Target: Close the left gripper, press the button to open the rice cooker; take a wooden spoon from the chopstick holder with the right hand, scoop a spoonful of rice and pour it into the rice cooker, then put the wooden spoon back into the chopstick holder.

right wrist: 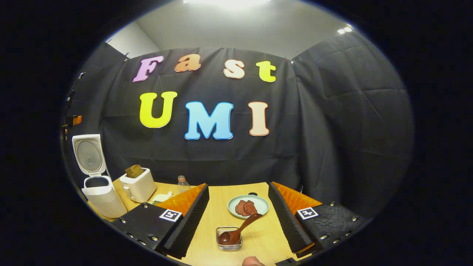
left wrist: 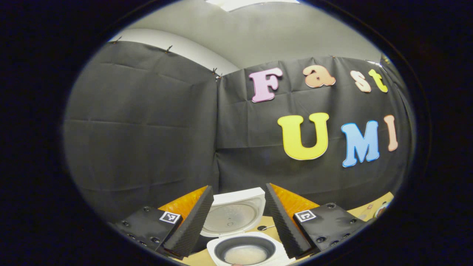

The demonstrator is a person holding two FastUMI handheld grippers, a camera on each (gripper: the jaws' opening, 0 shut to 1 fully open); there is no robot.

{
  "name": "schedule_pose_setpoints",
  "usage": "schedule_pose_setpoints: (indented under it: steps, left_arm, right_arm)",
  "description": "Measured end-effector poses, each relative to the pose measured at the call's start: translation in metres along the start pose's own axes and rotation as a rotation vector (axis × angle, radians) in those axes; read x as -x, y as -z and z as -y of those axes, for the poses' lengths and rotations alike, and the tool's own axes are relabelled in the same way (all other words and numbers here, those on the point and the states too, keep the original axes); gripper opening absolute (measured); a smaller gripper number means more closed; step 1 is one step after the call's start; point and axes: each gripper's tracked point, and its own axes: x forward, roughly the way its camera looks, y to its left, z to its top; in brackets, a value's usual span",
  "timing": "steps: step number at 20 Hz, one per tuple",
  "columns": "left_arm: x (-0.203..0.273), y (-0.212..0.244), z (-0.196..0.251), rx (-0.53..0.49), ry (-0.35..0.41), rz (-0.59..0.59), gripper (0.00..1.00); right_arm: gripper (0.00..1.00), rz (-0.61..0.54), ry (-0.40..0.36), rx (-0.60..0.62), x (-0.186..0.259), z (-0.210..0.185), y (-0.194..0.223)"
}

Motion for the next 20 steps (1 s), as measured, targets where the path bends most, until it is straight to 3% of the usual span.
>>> schedule_pose_setpoints:
  steps: [3,4,5,13,19,20]
  left_arm:
    - [-0.038,0.009,-0.016,0.006,-0.025,-0.019,0.97]
    - [-0.052,0.012,-0.019,0.009,-0.028,-0.025,0.96]
    - [-0.069,0.017,-0.020,0.011,-0.030,-0.035,0.97]
    - [-0.168,0.073,-0.030,0.010,-0.077,-0.153,0.96]
    - [-0.184,0.097,-0.041,0.060,-0.127,-0.209,0.96]
    - [-0.181,0.098,-0.040,0.059,-0.126,-0.211,0.92]
  right_arm:
    - [0.98,0.007,0.044,0.011,0.008,-0.003,0.002]
    - [0.93,0.004,0.060,0.012,0.010,-0.004,0.003]
    - [0.98,0.001,0.071,0.011,0.013,-0.005,0.005]
    - [0.98,-0.026,0.128,0.092,0.026,-0.008,0.017]
    - [0.98,-0.024,0.129,0.107,0.023,-0.006,0.016]
    - [0.98,-0.022,0.123,0.106,0.023,-0.006,0.015]
